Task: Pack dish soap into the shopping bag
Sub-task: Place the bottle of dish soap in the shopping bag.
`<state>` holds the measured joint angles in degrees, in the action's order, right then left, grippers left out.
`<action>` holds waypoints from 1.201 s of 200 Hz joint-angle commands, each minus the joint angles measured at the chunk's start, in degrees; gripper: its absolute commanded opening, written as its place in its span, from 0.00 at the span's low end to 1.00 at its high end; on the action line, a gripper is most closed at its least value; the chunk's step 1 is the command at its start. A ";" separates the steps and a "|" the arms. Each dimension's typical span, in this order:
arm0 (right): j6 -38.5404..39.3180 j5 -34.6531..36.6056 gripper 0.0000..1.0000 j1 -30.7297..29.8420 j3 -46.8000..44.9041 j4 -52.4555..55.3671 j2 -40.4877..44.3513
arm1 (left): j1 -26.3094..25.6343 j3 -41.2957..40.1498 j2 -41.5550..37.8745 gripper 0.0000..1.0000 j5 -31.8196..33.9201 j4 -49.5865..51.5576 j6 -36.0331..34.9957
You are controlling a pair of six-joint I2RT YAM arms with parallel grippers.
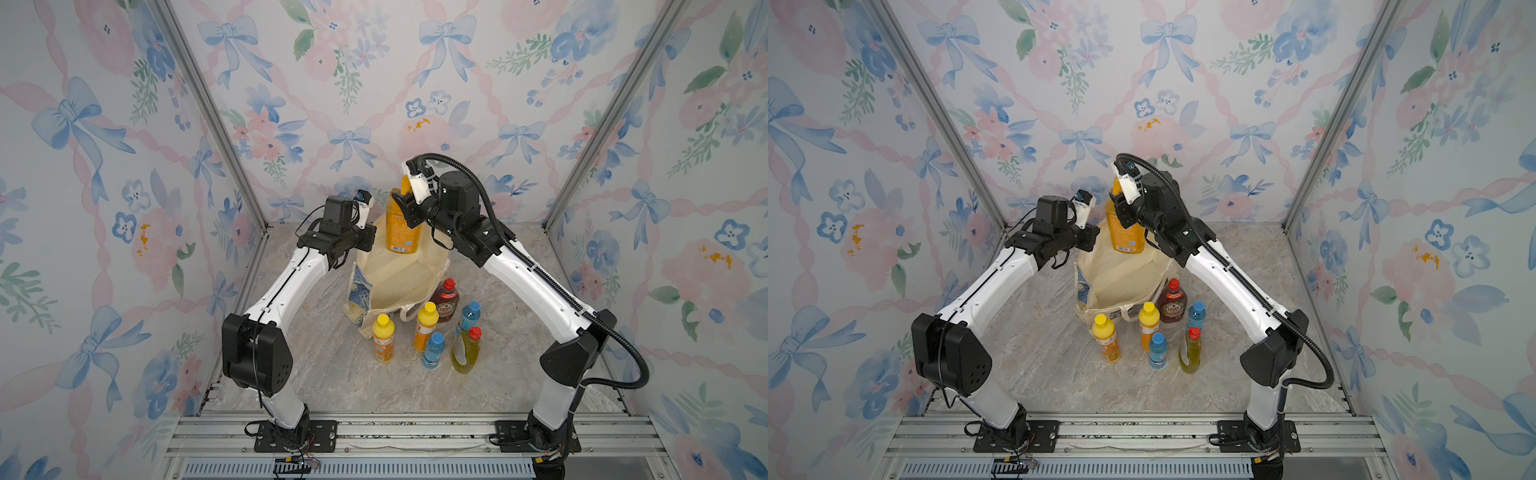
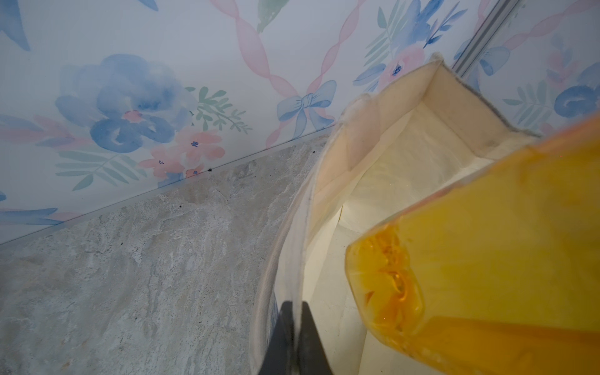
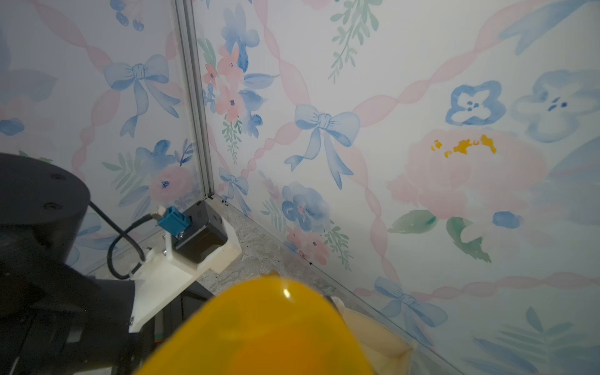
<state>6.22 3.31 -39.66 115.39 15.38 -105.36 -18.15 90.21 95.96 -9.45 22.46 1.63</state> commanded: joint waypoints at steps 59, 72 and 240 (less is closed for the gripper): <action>-7.30 -14.88 0.00 8.27 -13.69 -26.17 1.91 | -0.56 0.26 -0.51 0.00 0.86 0.51 -1.82; -8.13 -18.89 0.00 9.82 -14.10 -26.83 0.58 | -0.60 0.28 -0.48 0.00 0.71 0.55 -1.89; 8.13 -22.37 0.00 10.17 -12.92 -24.95 -11.51 | -1.00 0.74 -0.20 0.00 3.98 0.57 -2.38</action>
<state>12.95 -18.41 -30.06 98.45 -0.69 -116.62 -18.79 90.21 95.96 -6.87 22.48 0.12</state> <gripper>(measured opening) 0.352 0.064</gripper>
